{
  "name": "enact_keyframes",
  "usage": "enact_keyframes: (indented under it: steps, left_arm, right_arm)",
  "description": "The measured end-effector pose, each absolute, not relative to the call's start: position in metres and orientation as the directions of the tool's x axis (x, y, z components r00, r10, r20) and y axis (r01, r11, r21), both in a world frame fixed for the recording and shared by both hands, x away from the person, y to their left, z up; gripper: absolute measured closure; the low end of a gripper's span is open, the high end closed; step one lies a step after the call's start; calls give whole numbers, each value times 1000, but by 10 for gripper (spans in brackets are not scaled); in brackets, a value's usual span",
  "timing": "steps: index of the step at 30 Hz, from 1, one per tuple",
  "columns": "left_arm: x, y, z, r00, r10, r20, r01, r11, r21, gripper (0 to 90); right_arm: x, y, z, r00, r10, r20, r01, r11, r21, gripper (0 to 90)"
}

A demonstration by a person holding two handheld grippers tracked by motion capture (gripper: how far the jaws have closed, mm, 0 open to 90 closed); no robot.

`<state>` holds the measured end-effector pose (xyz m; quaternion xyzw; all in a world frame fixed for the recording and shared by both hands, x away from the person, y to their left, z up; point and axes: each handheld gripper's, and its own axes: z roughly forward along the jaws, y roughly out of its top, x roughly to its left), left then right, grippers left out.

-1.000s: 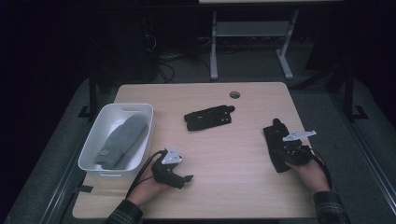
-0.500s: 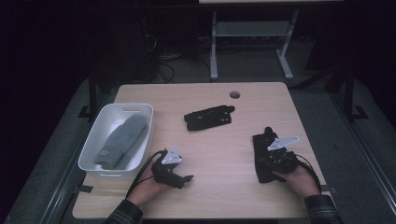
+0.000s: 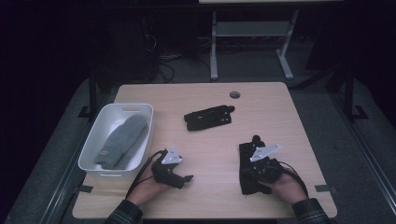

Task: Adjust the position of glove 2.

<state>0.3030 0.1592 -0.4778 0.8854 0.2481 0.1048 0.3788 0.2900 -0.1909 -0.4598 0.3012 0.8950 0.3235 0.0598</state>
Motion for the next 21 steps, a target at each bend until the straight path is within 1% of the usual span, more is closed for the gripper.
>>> enact_keyframes:
  steps: [14,17,18,19,21]
  left_arm:
    - [303,159,-478,856,518,-2,360,-593,720,124]
    - [303,159,-478,854,519,-1,362,-593,720,123]
    - [303,159,-478,855,519,-1,362,-593,719,124]
    - [303,159,-478,854,520,0,361,-593,719,124]
    - [304,160,-477,853,521,1,362,-594,718,123]
  right_arm:
    - [278,-172,-459,-852,511,110,462,637,617,891]
    - [280,-178,-455,-847,518,117,463,612,641,813]
    - [281,-183,-451,-837,536,109,465,592,658,693]
    - [281,-183,-451,-837,536,109,465,592,658,693]
    - [281,-189,-449,-821,564,86,464,573,675,600]
